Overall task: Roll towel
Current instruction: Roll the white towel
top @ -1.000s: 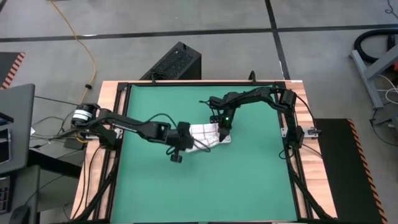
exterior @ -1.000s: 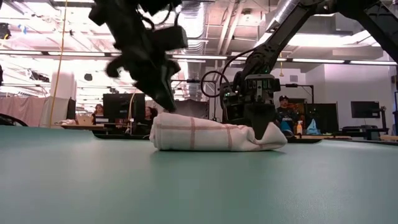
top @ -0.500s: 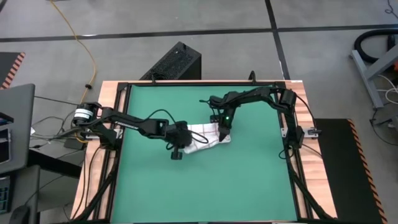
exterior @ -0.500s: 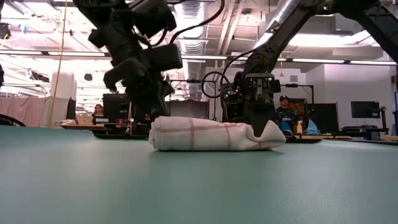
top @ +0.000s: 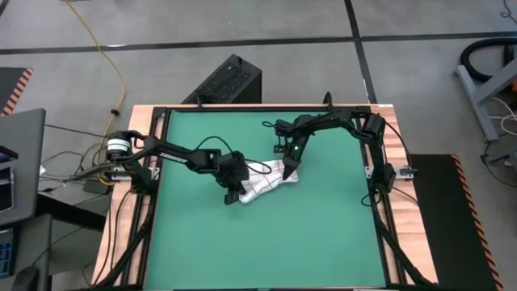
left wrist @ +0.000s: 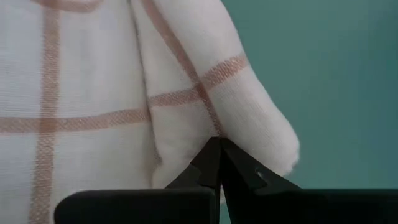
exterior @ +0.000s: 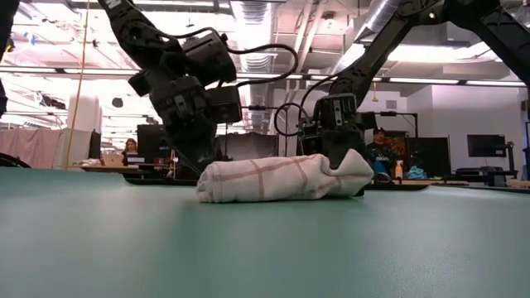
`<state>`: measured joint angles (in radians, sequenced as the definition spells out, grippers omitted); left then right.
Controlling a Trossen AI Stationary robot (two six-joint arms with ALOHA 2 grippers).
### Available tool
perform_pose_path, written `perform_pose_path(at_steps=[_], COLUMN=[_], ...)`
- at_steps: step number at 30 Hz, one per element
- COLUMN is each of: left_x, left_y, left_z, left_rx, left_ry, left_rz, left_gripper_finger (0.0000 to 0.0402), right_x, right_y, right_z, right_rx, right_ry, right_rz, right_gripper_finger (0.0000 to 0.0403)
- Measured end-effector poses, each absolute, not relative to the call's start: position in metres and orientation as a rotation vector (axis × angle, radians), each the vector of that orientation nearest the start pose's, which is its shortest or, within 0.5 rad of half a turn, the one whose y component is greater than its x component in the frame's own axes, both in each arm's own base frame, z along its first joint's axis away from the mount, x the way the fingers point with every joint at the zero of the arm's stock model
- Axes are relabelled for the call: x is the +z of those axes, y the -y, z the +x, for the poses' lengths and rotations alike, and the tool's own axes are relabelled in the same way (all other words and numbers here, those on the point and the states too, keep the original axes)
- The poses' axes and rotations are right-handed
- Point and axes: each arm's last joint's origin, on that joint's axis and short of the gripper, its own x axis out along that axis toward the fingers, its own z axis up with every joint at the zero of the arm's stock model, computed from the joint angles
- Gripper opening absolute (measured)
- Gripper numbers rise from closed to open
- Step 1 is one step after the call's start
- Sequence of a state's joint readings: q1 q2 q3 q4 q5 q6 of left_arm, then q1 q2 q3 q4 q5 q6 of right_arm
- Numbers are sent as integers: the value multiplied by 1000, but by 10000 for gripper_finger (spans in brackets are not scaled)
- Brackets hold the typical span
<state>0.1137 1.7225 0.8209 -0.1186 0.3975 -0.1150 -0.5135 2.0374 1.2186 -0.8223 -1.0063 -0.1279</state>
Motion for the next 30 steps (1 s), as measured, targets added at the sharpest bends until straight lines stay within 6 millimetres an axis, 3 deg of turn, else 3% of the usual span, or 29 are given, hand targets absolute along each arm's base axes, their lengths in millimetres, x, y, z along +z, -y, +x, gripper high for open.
perform_pose_path(at_steps=[17, 24, 28, 30], left_x=[125, 171, 213, 221], left_y=[-23, -24, -23, -16], left_z=[303, 304, 310, 315], left_rx=[-307, -207, -76, -89], left_ry=[-1061, -893, -748, -735], left_rz=[-696, -612, -379, -240], left_gripper_finger=[0, 0, 0, 0], right_x=[117, 117, 118, 117], right_y=[164, 165, 166, 168], right_z=[303, 304, 303, 302], right_rx=[114, 96, 113, 114], right_ry=[-1278, -1282, -1267, -1259], right_rz=[1271, 1282, 1305, 1310], right_gripper_finger=[60, 60, 60, 60])
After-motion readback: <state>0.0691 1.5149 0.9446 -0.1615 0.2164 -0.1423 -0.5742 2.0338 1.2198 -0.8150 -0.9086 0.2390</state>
